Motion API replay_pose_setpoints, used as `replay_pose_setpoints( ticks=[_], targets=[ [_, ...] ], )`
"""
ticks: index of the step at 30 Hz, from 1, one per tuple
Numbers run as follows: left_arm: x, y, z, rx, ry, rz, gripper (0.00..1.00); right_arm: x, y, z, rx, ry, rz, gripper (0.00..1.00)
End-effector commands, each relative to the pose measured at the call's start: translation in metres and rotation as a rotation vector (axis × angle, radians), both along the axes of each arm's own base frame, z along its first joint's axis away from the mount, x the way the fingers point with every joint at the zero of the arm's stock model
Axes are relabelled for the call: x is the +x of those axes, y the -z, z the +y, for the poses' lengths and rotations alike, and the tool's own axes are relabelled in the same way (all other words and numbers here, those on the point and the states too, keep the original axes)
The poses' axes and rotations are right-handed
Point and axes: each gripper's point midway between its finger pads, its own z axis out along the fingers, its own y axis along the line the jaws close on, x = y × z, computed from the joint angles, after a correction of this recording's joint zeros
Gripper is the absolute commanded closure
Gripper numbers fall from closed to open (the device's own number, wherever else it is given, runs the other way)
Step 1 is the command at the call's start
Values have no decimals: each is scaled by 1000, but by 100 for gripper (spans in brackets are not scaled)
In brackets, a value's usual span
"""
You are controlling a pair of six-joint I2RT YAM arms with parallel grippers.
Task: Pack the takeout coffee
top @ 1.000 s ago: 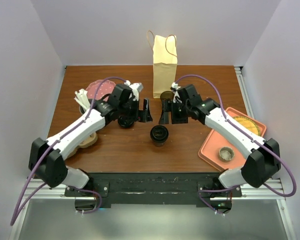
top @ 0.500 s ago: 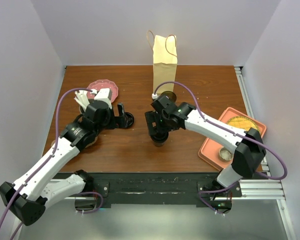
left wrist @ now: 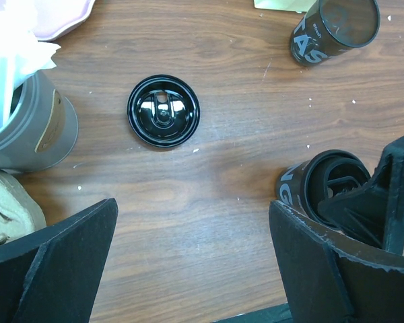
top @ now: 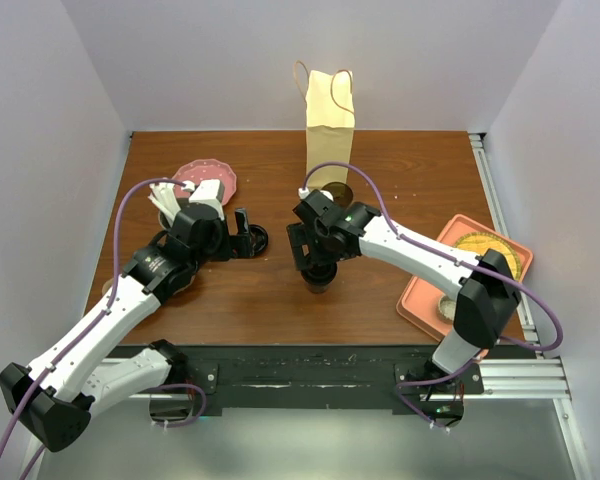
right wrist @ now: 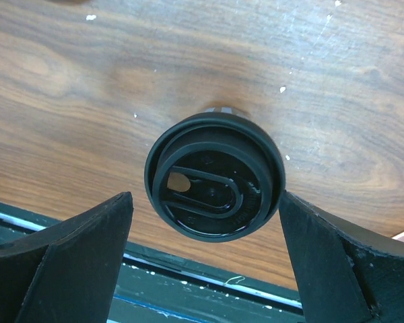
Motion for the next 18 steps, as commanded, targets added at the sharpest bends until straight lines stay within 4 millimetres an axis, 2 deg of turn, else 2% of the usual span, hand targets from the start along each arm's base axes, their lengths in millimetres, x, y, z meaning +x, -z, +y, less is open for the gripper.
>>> replay_pose_setpoints(
  ticks=[1, 6, 13, 18],
  targets=[
    [4, -9, -1, -38, -21, -32, 0, 2, -9, 4, -12, -1, -29, 8],
    [4, -11, -2, -39, -17, -35, 0, 1, -4, 2, -41, -7, -31, 14],
    [5, -9, -3, -39, -17, -27, 0, 0, 2, -10, -97, -31, -52, 29],
    [5, -10, -3, -39, -17, -30, 0, 2, 3, -18, -135, -26, -66, 32]
  ],
)
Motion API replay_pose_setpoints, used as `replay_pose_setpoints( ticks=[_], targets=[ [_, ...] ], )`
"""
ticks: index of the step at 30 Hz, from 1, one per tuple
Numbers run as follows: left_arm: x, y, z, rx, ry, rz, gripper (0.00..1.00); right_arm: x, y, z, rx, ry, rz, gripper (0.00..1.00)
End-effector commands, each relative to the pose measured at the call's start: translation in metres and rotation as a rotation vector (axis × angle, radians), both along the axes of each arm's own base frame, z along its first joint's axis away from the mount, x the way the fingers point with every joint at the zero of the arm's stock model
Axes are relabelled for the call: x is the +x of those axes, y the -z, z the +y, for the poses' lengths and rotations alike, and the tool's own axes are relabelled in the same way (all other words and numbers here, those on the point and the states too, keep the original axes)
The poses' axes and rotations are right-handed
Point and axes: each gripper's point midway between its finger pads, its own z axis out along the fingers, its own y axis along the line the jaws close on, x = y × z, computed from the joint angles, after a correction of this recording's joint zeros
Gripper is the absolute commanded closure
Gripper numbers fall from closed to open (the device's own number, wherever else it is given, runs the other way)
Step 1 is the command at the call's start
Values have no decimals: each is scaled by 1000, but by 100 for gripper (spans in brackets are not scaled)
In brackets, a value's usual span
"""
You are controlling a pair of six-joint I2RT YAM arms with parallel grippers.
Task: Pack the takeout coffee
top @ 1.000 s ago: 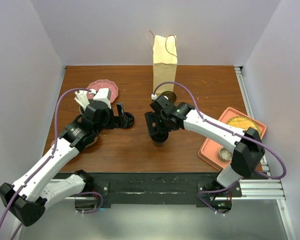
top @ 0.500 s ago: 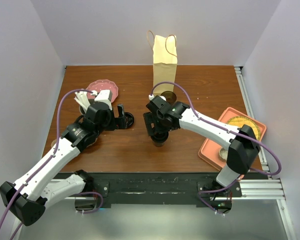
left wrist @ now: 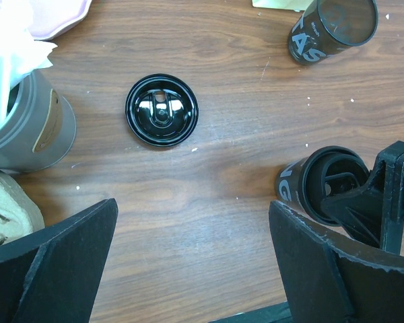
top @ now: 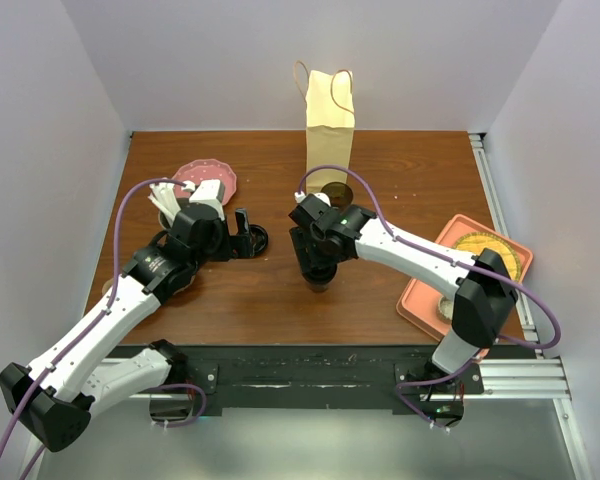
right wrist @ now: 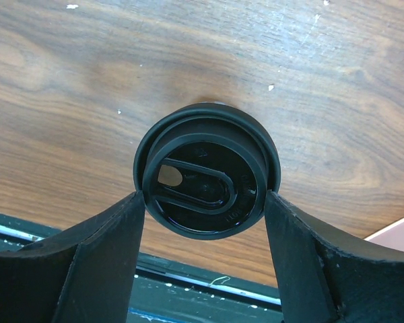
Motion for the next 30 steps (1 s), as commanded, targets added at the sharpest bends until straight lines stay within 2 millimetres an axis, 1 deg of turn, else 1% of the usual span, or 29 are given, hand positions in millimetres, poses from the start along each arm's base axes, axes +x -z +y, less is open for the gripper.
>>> replay_pose_setpoints(
  ticks=[1, 6, 8, 9, 10, 11, 12, 13, 14, 15, 16, 17, 18, 20, 21, 23, 24, 26, 28, 30],
  targets=[
    [6, -11, -2, -34, -22, -34, 0, 4, -2, -14, -64, 3, -41, 32],
    [7, -13, -2, -36, -21, -39, 0, 6, -7, -22, -63, 39, -69, 33],
    [7, -14, -2, -35, -20, -39, 0, 8, -10, -30, -55, 64, -83, 33],
    [7, -14, -2, -34, -18, -39, 0, 14, -11, -37, -48, 95, -91, 33],
    [6, -13, -2, -33, -15, -36, 0, 14, -7, -44, -54, 111, -84, 33],
    [6, -14, -3, -34, -13, -37, 0, 16, -11, -50, -37, 129, -91, 33],
    [6, -13, -3, -33, -6, -35, 0, 25, -10, -61, -16, 170, -84, 33],
    [6, -15, -4, -34, -4, -37, 0, 26, -5, -72, -17, 197, -72, 33],
    [6, -16, -4, -36, -3, -36, 0, 29, -9, -81, -6, 225, -83, 33],
    [6, -16, -4, -35, -3, -35, 0, 39, -9, -97, -5, 272, -94, 33],
    [6, -17, -5, -36, -1, -35, 0, 41, -5, -109, -15, 297, -90, 33],
    [7, -19, -6, -41, 2, -39, 0, 45, -7, -118, -19, 312, -97, 33],
    [7, -20, -6, -41, 2, -38, 0, 52, -4, -137, -27, 367, -93, 34],
    [8, -23, -7, -41, 7, -39, 0, 59, -4, -155, -33, 415, -99, 34],
    [7, -24, -8, -41, 11, -37, 0, 66, -10, -167, -27, 439, -120, 36],
    [8, -27, -8, -40, 13, -41, 0, 72, -17, -165, -3, 430, -137, 36],
    [9, -27, -7, -38, 9, -43, 0, 77, -24, -159, 22, 406, -154, 36],
    [8, -27, -7, -37, 6, -43, 0, 79, -25, -153, 48, 389, -152, 36],
    [8, -27, -7, -37, 7, -41, 0, 80, -23, -155, 38, 404, -147, 36],
    [9, -26, -9, -38, 10, -37, 0, 81, -26, -159, 19, 426, -158, 36]
  ],
)
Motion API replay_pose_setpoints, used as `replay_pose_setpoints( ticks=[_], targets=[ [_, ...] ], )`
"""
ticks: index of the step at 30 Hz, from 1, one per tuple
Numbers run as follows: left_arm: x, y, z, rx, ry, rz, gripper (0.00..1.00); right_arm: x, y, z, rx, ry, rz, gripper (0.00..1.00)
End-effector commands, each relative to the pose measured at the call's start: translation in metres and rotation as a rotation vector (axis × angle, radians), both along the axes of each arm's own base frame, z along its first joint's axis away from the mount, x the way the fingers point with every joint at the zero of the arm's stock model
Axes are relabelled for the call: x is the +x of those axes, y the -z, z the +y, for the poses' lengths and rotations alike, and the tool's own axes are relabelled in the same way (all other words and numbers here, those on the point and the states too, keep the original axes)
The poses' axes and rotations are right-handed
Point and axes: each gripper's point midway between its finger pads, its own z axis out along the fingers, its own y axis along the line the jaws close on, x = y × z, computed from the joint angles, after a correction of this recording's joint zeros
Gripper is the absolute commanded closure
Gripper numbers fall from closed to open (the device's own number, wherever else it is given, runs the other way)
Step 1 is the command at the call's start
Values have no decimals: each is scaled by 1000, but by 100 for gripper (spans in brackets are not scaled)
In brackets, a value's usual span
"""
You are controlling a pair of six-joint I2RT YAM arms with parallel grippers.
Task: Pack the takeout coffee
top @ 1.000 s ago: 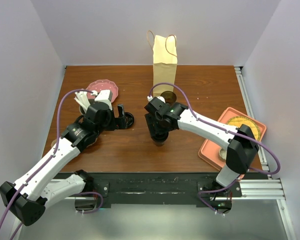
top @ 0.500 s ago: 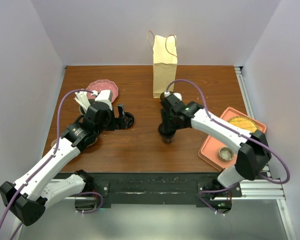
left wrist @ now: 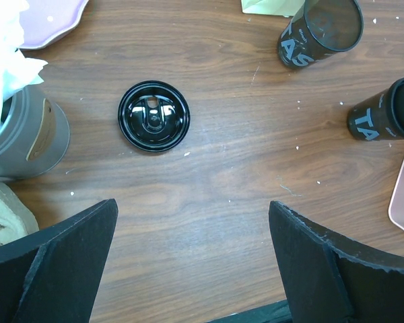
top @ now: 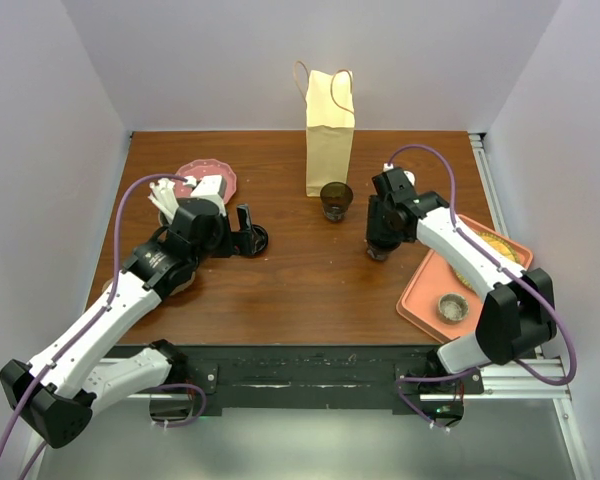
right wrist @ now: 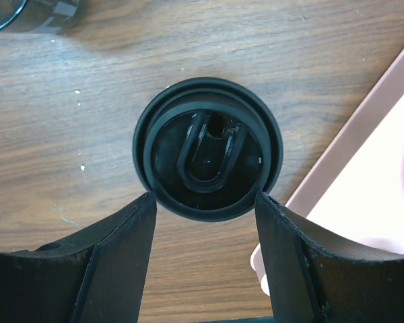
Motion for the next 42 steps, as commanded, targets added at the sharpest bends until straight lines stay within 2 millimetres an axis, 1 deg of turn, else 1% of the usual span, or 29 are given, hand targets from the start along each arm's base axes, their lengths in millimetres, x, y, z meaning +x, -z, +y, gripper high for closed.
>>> replay_pose_setpoints(
  ticks=[1, 4, 5, 7, 8, 11, 12, 15, 18, 22, 25, 27, 30, 34, 37, 40, 42],
  targets=[
    [6, -19, -3, -29, -6, -38, 0, 14, -25, 2, 6, 6, -90, 36],
    [6, -20, -3, -25, -5, -39, 0, 21, -34, 4, 1, -2, -114, 36],
    [7, -19, -3, -22, -4, -37, 0, 23, -32, 4, -7, -14, -104, 36],
    [7, -19, -3, -21, -3, -34, 0, 28, -35, 3, -28, -17, -106, 35],
    [8, -19, -4, -20, -2, -34, 0, 30, -31, 3, -46, -31, -92, 34],
    [9, -19, -5, -19, 2, -31, 0, 33, -30, 1, -81, -48, -68, 25],
    [9, -18, -6, -16, 3, -29, 0, 34, -29, 0, -89, -55, -70, 20],
    [9, -19, -5, -13, 4, -30, 0, 38, -23, 0, -115, -76, -58, 15],
    [10, -18, -5, -10, 3, -30, 0, 40, -12, 0, -133, -83, -19, 13],
    [11, -20, -5, -10, -1, -33, 0, 40, -3, -3, -156, -79, 1, 13],
    [12, -20, -4, -2, -4, -32, 0, 38, -1, -9, -174, -64, 3, 16],
    [12, -20, -4, -2, -4, -31, 0, 36, 3, -16, -189, -50, 15, 18],
    [13, -20, -5, -1, -3, -29, 0, 35, 1, -24, -198, -36, 2, 19],
    [15, -19, -6, 1, -1, -26, 0, 36, -4, -28, -211, -36, -10, 21],
    [17, -19, -9, -1, 5, -26, 0, 34, 0, -34, -245, -30, 3, 22],
    [18, -20, -10, -4, 7, -28, 0, 33, -3, -36, -251, -27, -6, 23],
    [18, -18, -10, 0, 5, -25, 0, 35, -7, -33, -229, -24, -25, 27]
  ],
)
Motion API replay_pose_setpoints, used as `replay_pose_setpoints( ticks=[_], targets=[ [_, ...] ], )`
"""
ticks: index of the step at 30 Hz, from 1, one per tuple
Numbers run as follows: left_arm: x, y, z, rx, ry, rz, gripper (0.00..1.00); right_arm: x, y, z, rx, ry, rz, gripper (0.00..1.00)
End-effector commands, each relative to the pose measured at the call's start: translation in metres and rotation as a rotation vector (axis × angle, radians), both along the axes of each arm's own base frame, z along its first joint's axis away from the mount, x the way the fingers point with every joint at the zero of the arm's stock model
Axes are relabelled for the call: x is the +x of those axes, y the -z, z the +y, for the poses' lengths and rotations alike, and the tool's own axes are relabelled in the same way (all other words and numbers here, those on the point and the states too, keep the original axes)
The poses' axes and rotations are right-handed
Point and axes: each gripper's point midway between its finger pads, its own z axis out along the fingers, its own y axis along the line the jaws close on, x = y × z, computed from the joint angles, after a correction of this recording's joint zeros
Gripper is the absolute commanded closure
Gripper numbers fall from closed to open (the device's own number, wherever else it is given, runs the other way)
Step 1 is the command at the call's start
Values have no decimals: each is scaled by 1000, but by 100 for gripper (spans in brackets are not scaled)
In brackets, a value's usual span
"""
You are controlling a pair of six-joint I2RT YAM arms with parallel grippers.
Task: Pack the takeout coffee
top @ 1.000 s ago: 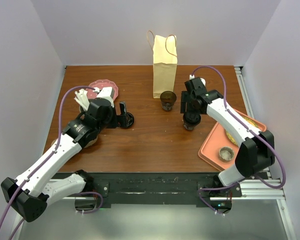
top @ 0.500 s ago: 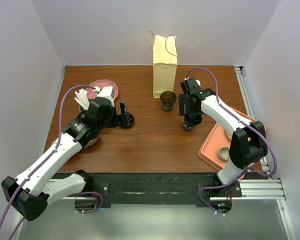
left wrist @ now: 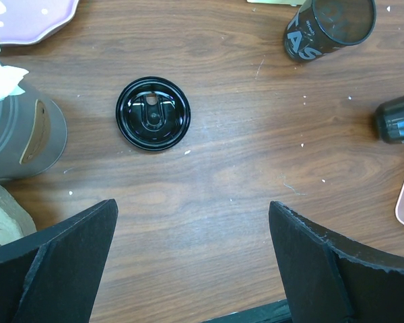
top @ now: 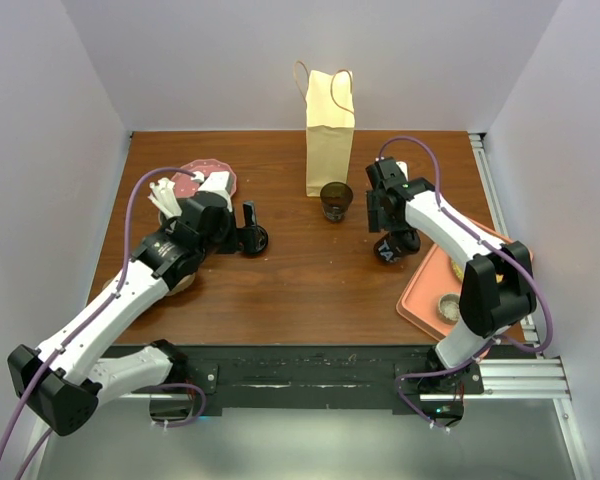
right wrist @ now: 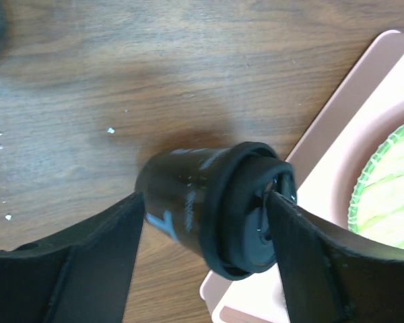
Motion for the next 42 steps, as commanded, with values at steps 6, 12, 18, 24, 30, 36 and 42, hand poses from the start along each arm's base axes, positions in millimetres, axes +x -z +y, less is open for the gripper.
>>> replay_pose_setpoints(
  ticks=[6, 12, 18, 24, 30, 36, 42],
  targets=[
    [12, -27, -6, -31, 6, -74, 0, -9, -12, 4, 70, 20, -53, 30],
    [10, -25, -6, -30, 14, -71, 0, -14, -16, -5, 81, 23, -53, 30],
    [7, -24, -9, -27, 26, -63, 0, -8, -15, -7, 213, -95, 20, 27],
    [6, -26, -17, -22, 57, -59, 0, 3, -6, -18, 264, -158, 98, 27],
    [6, -27, -26, -4, 82, -57, 0, 4, 11, -9, 365, -278, 166, 29],
    [5, -23, -31, 0, 96, -43, 0, 10, 28, -10, 387, -328, 195, 38],
    [6, -24, -31, 2, 96, -41, 0, 10, 33, -10, 393, -326, 203, 65]
  ],
)
